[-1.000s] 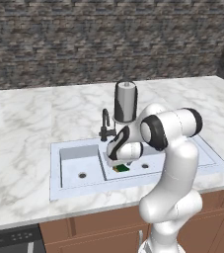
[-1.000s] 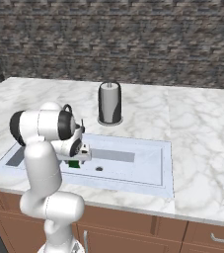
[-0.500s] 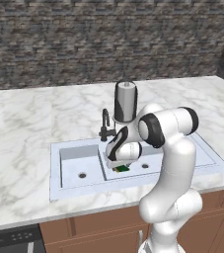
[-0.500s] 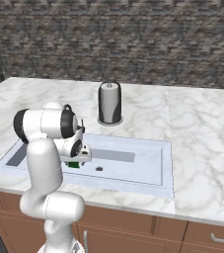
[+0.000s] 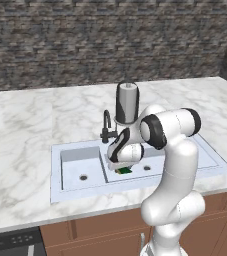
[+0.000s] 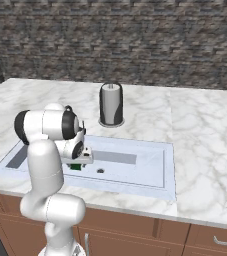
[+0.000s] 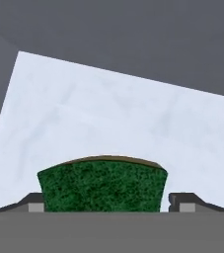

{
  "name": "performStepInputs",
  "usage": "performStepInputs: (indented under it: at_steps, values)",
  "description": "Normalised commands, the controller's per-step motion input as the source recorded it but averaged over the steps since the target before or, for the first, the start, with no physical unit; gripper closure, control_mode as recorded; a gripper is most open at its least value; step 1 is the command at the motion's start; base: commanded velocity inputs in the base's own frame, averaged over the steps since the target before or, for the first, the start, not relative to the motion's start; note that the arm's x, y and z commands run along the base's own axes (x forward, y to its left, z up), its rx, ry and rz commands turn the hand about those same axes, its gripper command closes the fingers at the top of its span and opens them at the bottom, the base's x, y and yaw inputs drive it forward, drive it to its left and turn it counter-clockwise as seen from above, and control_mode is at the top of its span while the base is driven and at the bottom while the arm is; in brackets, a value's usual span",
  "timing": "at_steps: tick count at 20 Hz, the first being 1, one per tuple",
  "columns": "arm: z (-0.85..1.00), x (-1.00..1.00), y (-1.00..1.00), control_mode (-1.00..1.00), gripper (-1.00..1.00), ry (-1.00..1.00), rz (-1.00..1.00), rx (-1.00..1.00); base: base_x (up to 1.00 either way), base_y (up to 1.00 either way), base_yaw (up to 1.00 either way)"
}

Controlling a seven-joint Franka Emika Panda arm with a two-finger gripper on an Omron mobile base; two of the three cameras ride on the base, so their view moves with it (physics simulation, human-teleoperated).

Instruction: Pick up the bar soap and sponge from the sink, and place them back in the cabinet, and close the cabinet doors.

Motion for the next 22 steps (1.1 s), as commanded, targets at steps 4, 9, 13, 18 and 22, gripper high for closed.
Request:
performStepInputs:
  at_steps: [4, 9, 13, 18, 22]
  values:
    - [-0.04, 0.00, 0.00, -1.00, 1.00, 0.00, 0.00, 0.00, 0.00, 0.00, 0.00]
    - [0.00, 0.00, 0.00, -1.00, 1.00, 0.00, 0.00, 0.00, 0.00, 0.00, 0.00]
    - [0.18, 0.00, 0.00, -1.00, 1.00, -0.02, 0.01, 0.00, 0.00, 0.00, 0.00]
    - [0.52, 0.00, 0.00, -1.00, 1.00, -0.02, 0.00, 0.00, 0.00, 0.00, 0.00]
    - [0.59, 0.00, 0.00, -1.00, 1.00, -0.01, 0.00, 0.00, 0.00, 0.00, 0.00]
